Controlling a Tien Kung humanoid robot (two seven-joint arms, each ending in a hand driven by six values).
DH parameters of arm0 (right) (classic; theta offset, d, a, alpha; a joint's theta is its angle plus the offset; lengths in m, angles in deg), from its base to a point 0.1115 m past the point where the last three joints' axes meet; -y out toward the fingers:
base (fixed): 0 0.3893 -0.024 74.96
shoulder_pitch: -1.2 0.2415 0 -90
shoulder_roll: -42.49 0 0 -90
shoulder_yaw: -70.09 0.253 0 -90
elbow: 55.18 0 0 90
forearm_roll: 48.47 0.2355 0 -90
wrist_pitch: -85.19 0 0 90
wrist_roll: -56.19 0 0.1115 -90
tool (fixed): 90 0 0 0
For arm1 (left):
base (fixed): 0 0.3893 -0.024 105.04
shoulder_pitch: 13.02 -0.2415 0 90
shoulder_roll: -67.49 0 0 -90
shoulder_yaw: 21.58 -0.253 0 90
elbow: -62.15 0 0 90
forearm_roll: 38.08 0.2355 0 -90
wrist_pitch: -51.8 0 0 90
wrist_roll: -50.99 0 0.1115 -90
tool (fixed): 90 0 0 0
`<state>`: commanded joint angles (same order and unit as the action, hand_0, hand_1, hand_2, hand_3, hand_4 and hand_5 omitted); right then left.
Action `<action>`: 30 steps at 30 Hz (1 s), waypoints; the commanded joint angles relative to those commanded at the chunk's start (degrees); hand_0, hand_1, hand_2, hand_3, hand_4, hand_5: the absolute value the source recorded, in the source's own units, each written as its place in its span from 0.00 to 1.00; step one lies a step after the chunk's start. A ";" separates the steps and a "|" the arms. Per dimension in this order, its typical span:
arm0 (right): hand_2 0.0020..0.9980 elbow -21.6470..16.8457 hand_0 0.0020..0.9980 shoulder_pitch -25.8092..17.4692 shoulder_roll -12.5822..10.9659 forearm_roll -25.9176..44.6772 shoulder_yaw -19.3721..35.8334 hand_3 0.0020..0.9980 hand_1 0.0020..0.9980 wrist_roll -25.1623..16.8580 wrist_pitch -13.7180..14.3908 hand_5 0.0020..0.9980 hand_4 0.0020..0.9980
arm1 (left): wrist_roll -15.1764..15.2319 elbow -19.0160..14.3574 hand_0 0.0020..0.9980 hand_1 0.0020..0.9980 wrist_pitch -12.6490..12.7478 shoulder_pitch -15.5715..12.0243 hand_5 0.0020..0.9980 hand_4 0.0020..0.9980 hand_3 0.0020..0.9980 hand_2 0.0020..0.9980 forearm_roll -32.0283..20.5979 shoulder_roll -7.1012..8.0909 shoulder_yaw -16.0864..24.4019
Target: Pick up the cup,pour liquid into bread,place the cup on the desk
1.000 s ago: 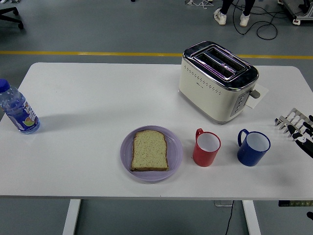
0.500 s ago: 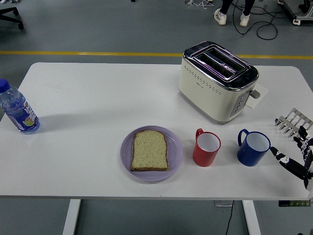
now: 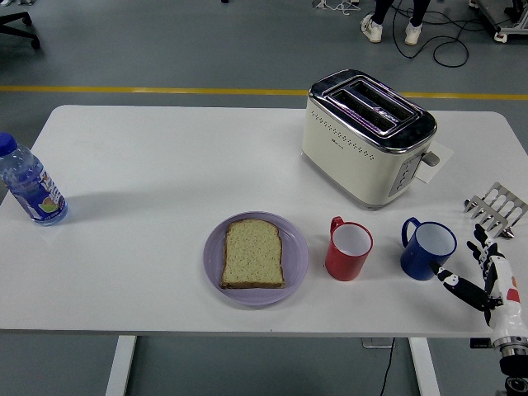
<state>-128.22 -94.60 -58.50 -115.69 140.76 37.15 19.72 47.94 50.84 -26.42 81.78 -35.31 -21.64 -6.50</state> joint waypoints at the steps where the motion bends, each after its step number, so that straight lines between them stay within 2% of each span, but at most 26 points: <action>1: 1.00 0.12 1.00 0.12 0.06 0.14 -0.31 1.00 0.93 -0.10 0.01 0.10 0.98 | 0.00 0.00 0.63 0.64 0.01 0.00 0.85 0.24 0.51 0.65 0.03 -0.01 -0.04; 7: 1.00 0.75 1.00 0.93 0.30 0.56 -1.80 1.00 0.93 -0.53 0.56 0.10 0.98 | -0.01 0.00 0.63 0.64 0.01 -0.05 0.85 0.24 0.51 0.65 -0.04 -0.02 -0.07; 18: 0.99 5.37 1.00 3.92 1.47 6.28 -5.20 1.00 0.92 -3.48 4.04 0.10 0.98 | 0.02 -0.01 0.63 0.64 0.05 -0.29 0.85 0.24 0.51 0.65 -0.22 -0.12 -0.42; 30: 0.99 8.62 1.00 6.73 2.51 7.32 -7.34 1.00 0.91 -3.74 4.79 0.11 0.98 | 0.04 0.02 0.63 0.64 0.08 -0.70 0.85 0.24 0.51 0.65 -0.45 -0.28 -1.01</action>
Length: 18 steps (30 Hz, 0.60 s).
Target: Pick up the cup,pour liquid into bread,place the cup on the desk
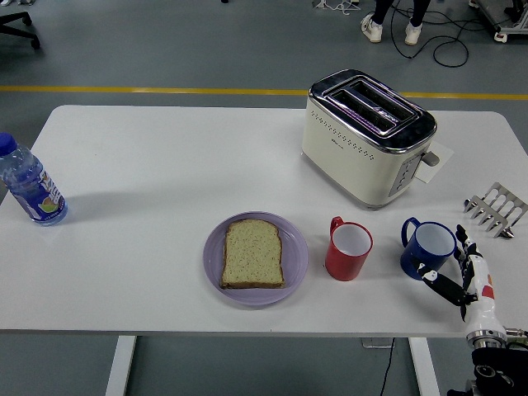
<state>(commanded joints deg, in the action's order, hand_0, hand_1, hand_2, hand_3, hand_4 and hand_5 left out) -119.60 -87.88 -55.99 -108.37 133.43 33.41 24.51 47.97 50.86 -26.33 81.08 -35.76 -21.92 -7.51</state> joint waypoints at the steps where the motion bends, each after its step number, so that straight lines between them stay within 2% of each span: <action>1: 0.99 0.14 1.00 0.13 0.04 0.03 -0.06 1.00 0.91 -0.01 0.04 0.11 0.98 | 0.00 0.00 0.63 0.64 0.00 -0.01 0.85 0.24 0.51 0.65 -0.02 -0.01 -0.03; 8: 0.99 1.87 1.00 2.07 0.69 0.28 -1.11 1.00 0.91 -0.17 0.83 0.11 0.98 | -0.01 -0.03 0.63 0.64 -0.02 0.02 0.85 0.24 0.51 0.65 -0.04 0.01 -0.10; 18: 0.99 5.38 1.00 5.61 1.63 2.21 -3.56 1.00 0.90 -1.02 3.58 0.12 0.99 | -0.01 -0.07 0.63 0.64 0.00 0.31 0.86 0.24 0.51 0.65 -0.02 0.03 0.46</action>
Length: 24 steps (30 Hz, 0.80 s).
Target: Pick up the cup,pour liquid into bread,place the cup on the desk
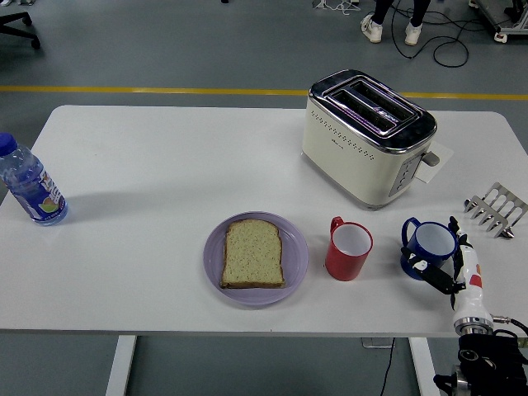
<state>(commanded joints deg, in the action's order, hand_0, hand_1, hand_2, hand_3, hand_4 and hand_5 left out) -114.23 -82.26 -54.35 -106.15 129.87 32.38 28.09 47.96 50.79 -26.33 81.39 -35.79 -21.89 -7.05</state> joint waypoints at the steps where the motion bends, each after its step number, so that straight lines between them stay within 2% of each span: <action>1: 0.99 0.21 1.00 0.23 0.04 0.12 -0.21 1.00 0.90 -0.04 0.18 0.12 0.99 | 0.00 0.00 0.63 0.64 0.00 0.02 0.86 0.24 0.51 0.65 0.02 0.00 0.06; 9: 0.98 1.69 1.00 1.59 0.22 1.74 -1.57 1.00 0.90 -0.51 1.37 0.13 0.99 | 0.00 -0.01 0.63 0.64 0.00 0.11 0.86 0.24 0.51 0.65 -0.03 0.01 0.26; 21: 0.97 4.04 1.00 3.21 0.52 4.63 -3.52 1.00 0.88 -2.01 1.63 0.13 0.99 | 0.01 0.00 0.63 0.64 0.03 0.04 0.86 0.24 0.51 0.65 -0.12 -0.05 0.26; 22: 0.94 4.14 0.98 3.27 0.53 4.79 -3.59 1.00 0.84 -2.13 1.62 0.13 0.99 | 0.00 0.00 0.63 0.64 0.03 0.03 0.86 0.24 0.50 0.65 -0.14 -0.06 0.25; 24: 0.94 4.48 0.98 3.46 0.60 5.29 -3.79 1.00 0.84 -2.47 1.66 0.13 0.99 | 0.00 0.01 0.63 0.64 0.04 0.02 0.86 0.24 0.50 0.65 -0.12 -0.07 0.18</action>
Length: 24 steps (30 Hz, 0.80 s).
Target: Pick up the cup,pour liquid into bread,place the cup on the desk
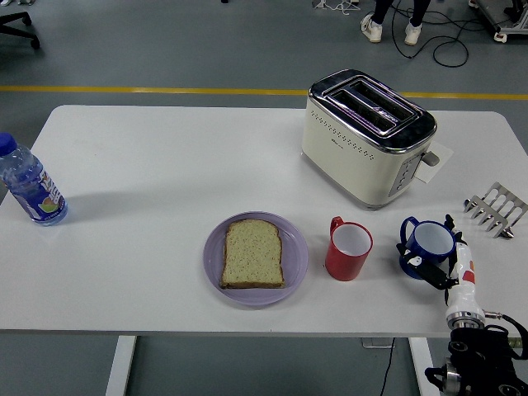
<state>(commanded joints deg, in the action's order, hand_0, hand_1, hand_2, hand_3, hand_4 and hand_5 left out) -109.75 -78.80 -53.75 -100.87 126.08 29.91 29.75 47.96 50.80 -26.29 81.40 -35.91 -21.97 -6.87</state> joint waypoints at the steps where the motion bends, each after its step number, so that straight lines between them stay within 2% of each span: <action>1: 0.94 0.17 0.98 0.10 0.02 0.37 -0.12 1.00 0.84 -0.32 0.15 0.13 0.99 | 0.00 -0.01 0.63 0.64 0.00 0.00 0.86 0.24 0.50 0.65 0.02 0.00 0.01; 6: 0.91 0.76 0.93 0.45 0.13 2.35 -0.41 0.97 0.81 -2.15 0.69 0.13 0.99 | -0.01 0.00 0.63 0.64 -0.02 0.00 0.86 0.24 0.51 0.65 -0.09 -0.03 -0.07; 9: 0.91 1.67 0.93 0.85 0.30 4.07 -0.86 0.97 0.81 -2.76 0.11 0.13 0.99 | 0.00 -0.01 0.63 0.64 -0.01 0.03 0.86 0.24 0.51 0.65 -0.02 -0.02 -0.02; 10: 0.85 2.03 0.90 0.97 0.41 4.76 -0.96 0.94 0.76 -3.10 -0.17 0.12 0.97 | 0.00 -0.01 0.63 0.64 0.00 0.05 0.86 0.24 0.51 0.65 0.02 -0.03 -0.02; 15: 0.85 2.79 0.90 1.31 0.57 6.31 -1.35 0.94 0.76 -3.92 -1.39 0.12 0.97 | -0.01 0.00 0.63 0.64 -0.01 0.02 0.86 0.24 0.51 0.65 -0.15 -0.03 0.01; 16: 0.80 2.97 0.84 1.42 0.59 6.70 -1.55 0.91 0.72 -4.18 -1.69 0.11 0.95 | 0.00 -0.01 0.63 0.64 0.00 0.02 0.86 0.24 0.51 0.65 -0.14 -0.05 0.00; 21: 0.80 3.34 0.84 1.70 0.64 8.11 -2.02 0.91 0.72 -5.59 -2.06 0.11 0.95 | -0.01 -0.01 0.63 0.64 0.02 0.01 0.86 0.24 0.51 0.65 -0.14 -0.09 -0.03; 22: 0.76 3.42 0.79 1.76 0.66 8.41 -2.07 0.87 0.67 -5.90 -2.06 0.09 0.93 | -0.01 -0.01 0.63 0.64 0.01 0.00 0.86 0.24 0.51 0.65 -0.17 -0.09 -0.03; 24: 0.76 3.68 0.79 1.87 0.72 9.01 -2.14 0.87 0.67 -6.33 -2.02 0.09 0.93 | -0.01 0.00 0.63 0.64 0.02 -0.02 0.86 0.24 0.51 0.65 -0.16 -0.10 -0.07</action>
<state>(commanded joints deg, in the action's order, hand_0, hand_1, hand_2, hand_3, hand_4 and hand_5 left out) -106.07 -76.93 -53.03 -91.85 123.94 23.58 27.73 47.95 50.79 -26.27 81.38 -36.07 -22.07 -6.94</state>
